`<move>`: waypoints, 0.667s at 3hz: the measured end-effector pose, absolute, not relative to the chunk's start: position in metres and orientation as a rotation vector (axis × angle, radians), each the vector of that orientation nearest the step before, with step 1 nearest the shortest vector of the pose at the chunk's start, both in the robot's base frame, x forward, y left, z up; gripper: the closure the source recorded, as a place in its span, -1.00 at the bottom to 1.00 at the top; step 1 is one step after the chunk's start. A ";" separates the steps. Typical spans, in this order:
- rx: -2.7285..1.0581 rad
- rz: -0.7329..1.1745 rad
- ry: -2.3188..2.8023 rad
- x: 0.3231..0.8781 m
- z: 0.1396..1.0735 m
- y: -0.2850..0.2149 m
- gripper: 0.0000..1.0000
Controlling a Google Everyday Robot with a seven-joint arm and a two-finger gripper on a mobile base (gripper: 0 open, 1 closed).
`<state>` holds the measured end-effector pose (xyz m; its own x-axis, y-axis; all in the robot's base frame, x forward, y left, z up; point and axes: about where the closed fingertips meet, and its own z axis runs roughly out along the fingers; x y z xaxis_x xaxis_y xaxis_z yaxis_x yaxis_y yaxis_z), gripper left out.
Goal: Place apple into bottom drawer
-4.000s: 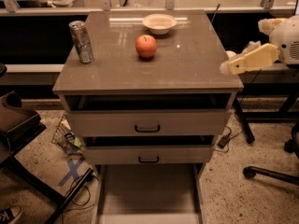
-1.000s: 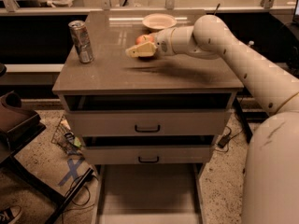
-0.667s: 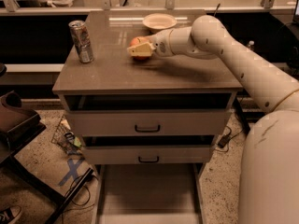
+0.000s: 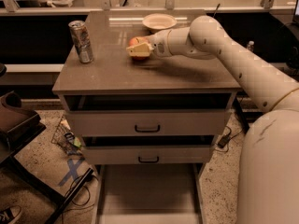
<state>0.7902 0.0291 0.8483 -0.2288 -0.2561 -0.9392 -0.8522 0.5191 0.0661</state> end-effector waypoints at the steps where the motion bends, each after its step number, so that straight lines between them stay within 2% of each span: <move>1: -0.940 0.724 1.724 0.786 0.866 0.026 1.00; 2: -0.924 0.671 1.661 0.762 0.909 0.009 1.00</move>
Offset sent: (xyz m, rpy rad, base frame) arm -0.1174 -0.0941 0.1339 -0.0115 -0.2135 -0.1123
